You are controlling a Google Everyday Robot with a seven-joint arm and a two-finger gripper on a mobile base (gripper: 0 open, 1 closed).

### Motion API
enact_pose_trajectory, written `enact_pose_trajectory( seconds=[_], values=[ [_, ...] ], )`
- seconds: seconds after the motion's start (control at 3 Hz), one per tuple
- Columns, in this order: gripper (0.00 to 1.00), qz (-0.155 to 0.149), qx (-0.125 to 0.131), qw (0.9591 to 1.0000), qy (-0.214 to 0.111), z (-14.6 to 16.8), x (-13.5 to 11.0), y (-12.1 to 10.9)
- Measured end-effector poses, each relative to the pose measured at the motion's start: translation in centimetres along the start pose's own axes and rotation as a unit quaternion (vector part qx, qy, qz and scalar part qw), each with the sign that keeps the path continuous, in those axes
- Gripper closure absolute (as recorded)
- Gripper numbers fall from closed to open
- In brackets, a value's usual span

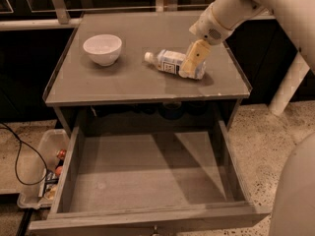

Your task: Place blue plastic bottle into top drawer

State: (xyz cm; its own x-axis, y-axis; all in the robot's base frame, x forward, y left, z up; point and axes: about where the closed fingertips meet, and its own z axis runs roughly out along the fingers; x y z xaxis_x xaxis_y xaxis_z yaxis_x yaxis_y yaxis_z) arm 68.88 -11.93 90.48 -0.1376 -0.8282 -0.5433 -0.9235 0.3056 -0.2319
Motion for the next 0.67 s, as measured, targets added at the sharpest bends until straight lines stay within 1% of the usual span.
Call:
enact_pose_trajectory(
  seconds=[0.33,0.67],
  values=[
    [0.00,0.013,-0.010,0.9998,0.012,2.3,0.7,-0.3],
    [0.00,0.028,-0.023,0.9991,0.022,4.1,1.7,0.0]
  ],
)
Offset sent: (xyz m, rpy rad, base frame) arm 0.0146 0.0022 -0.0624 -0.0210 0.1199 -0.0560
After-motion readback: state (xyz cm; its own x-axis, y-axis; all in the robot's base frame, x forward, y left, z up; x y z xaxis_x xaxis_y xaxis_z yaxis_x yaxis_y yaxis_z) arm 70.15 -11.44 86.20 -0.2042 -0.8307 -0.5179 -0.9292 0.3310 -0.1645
